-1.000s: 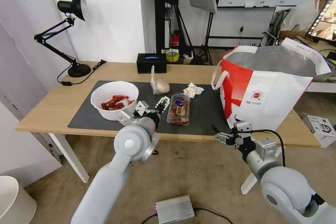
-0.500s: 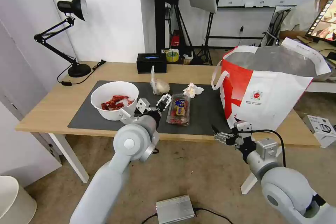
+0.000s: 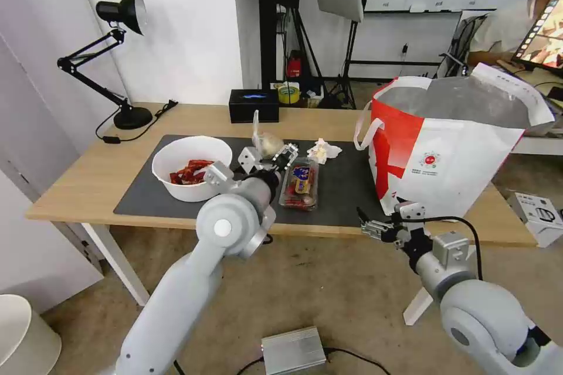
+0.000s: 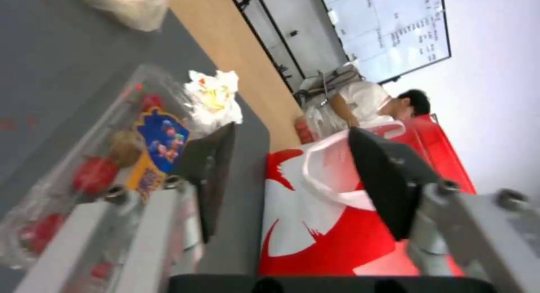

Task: Pick up the trash from the table and place it into the takeout bag.

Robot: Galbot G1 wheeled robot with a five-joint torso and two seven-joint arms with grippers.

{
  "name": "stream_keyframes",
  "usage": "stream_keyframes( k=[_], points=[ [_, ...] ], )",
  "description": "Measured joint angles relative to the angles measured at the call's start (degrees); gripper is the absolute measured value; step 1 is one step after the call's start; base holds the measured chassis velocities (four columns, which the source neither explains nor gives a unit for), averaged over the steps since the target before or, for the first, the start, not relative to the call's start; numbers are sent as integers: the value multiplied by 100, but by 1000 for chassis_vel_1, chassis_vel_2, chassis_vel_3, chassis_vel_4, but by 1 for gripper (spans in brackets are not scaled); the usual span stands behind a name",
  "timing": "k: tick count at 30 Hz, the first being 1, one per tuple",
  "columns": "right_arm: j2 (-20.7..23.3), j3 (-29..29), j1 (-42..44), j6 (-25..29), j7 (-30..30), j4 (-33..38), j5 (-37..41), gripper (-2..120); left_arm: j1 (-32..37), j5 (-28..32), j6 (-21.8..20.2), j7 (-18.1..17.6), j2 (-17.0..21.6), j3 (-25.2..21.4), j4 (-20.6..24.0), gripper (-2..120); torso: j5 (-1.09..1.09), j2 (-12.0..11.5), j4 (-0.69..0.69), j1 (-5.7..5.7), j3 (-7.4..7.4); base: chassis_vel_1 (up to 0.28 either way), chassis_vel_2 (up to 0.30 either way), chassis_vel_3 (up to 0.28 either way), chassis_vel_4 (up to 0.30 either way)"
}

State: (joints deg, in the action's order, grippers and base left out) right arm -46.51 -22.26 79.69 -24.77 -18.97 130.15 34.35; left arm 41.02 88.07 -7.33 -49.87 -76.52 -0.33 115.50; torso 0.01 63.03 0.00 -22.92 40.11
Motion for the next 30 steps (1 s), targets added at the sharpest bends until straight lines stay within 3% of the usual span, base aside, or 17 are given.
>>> stream_keyframes(
  k=[14,26,30],
  points=[
    [-18,-8,-52,10,-3,-40,10,100,-571,79,0,82,-112,572,-594,2,-1,0,0,0,0,0,0,0,0],
    [-47,2,-158,49,-37,-80,171,100,-905,15,-61,171,-163,901,-1172,0,-1,0,-1,0,0,0,0,0,0],
    [-27,-18,-216,101,-90,-89,338,100,-907,-107,-277,142,-95,978,-1342,0,-1,0,0,0,0,0,0,0,0]
  ],
)
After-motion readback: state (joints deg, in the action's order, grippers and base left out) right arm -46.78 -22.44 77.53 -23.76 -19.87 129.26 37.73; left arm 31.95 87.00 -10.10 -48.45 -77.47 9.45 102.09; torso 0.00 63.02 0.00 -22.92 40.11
